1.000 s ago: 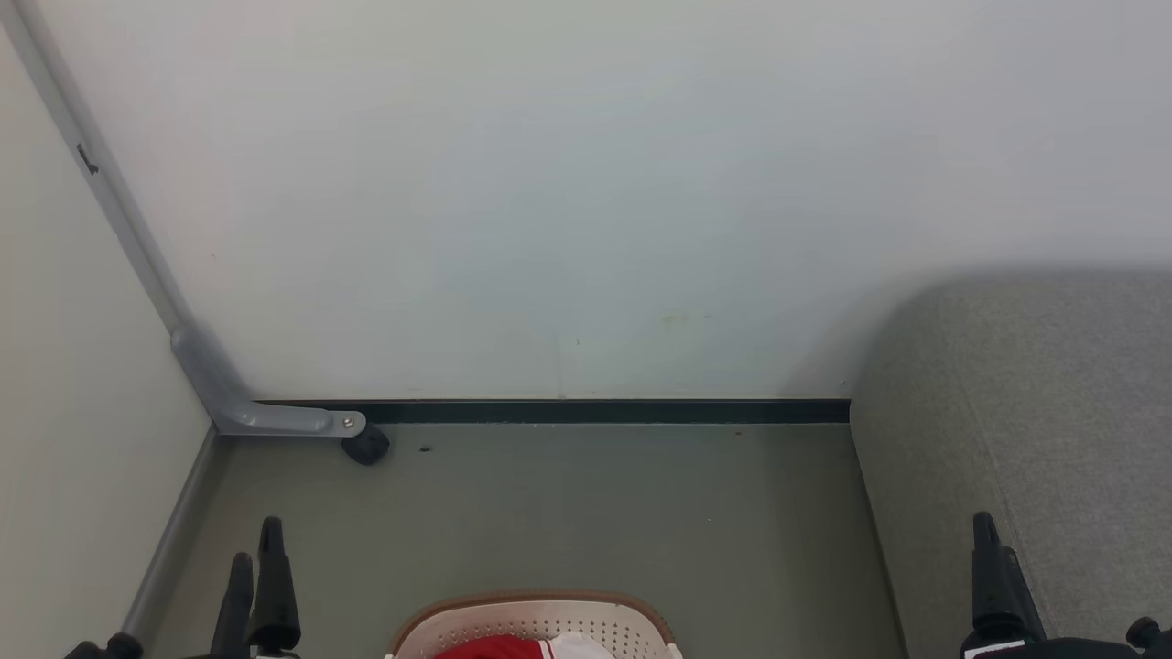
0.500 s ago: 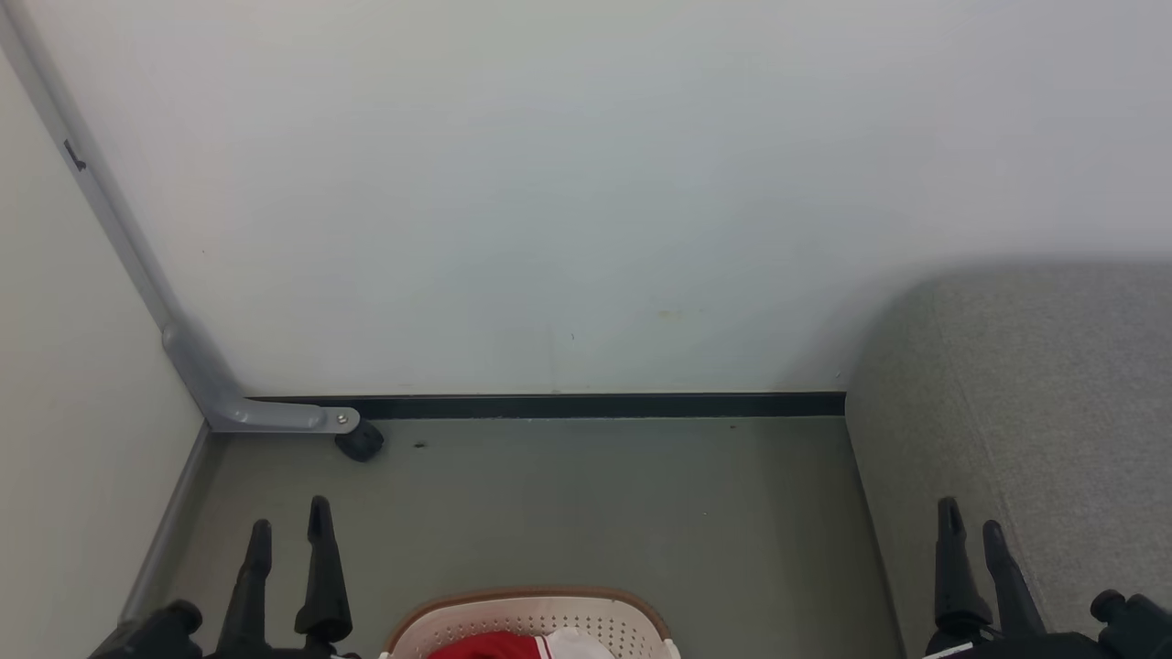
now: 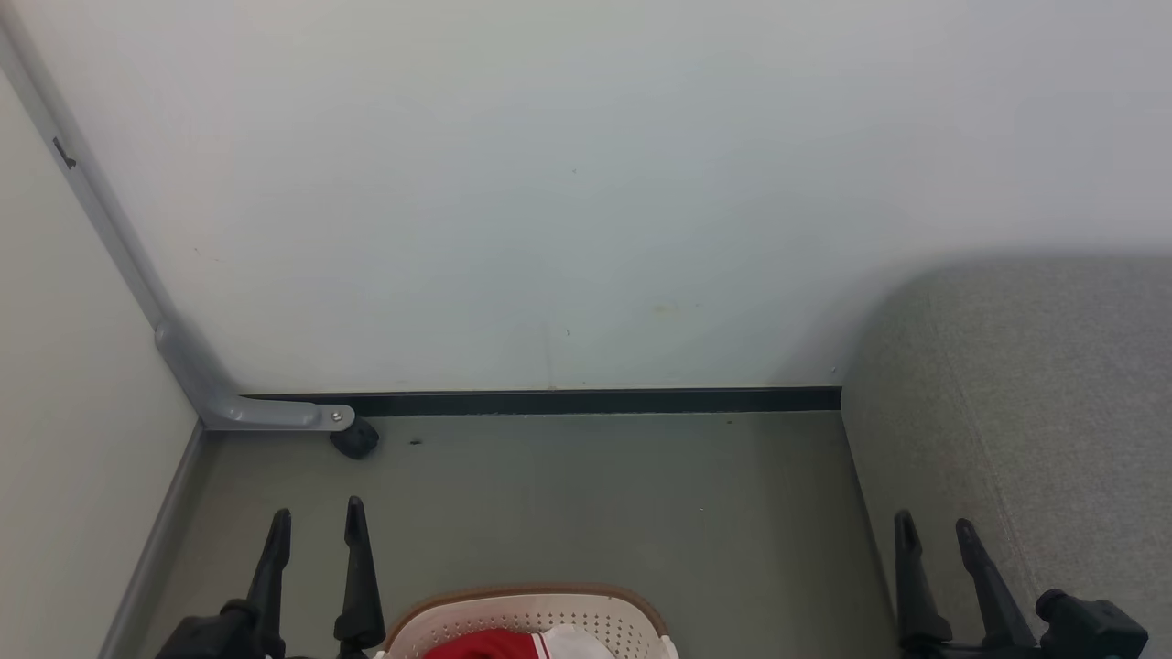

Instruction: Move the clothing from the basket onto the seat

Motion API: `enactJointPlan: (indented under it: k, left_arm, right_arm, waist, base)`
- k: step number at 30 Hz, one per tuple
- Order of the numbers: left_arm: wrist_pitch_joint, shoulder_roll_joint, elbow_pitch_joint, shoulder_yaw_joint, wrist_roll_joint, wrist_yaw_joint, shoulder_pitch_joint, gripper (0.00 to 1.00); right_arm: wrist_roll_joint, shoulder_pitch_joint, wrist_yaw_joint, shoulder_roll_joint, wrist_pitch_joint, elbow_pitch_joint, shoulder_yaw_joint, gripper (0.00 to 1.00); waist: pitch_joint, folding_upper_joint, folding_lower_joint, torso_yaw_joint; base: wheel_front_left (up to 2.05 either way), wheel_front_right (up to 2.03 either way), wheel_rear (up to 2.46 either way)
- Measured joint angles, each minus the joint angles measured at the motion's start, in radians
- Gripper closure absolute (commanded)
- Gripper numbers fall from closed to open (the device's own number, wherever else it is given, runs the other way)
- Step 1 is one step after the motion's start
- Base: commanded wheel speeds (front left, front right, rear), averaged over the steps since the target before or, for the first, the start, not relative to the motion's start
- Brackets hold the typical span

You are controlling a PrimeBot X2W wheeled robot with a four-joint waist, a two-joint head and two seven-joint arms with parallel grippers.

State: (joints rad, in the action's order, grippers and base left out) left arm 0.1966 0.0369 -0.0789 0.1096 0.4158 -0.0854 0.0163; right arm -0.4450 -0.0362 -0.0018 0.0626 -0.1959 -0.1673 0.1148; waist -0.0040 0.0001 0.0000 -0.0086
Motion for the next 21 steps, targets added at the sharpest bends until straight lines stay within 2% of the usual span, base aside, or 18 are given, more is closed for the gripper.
enactJointPlan:
  k: [15, 21]
  left_arm:
    - [0.053, 0.004, -0.091, 0.079, -0.126, -0.021, -0.006, 0.00]
    - [0.053, 0.006, -0.160, 0.095, -0.126, -0.020, -0.007, 0.00]
  right_arm:
    - [0.231, -0.013, 0.000, 0.016, -0.053, -0.081, 0.068, 0.00]
    - [0.229, -0.015, -0.006, 0.013, -0.053, -0.131, 0.057, 0.00]
  waist:
    - [0.000, 0.0000, 0.0000, -0.003]
    - [0.001, 0.0000, 0.0000, -0.008]
  base:
    - [0.00, 0.00, 0.00]
    - [0.00, 0.00, 0.00]
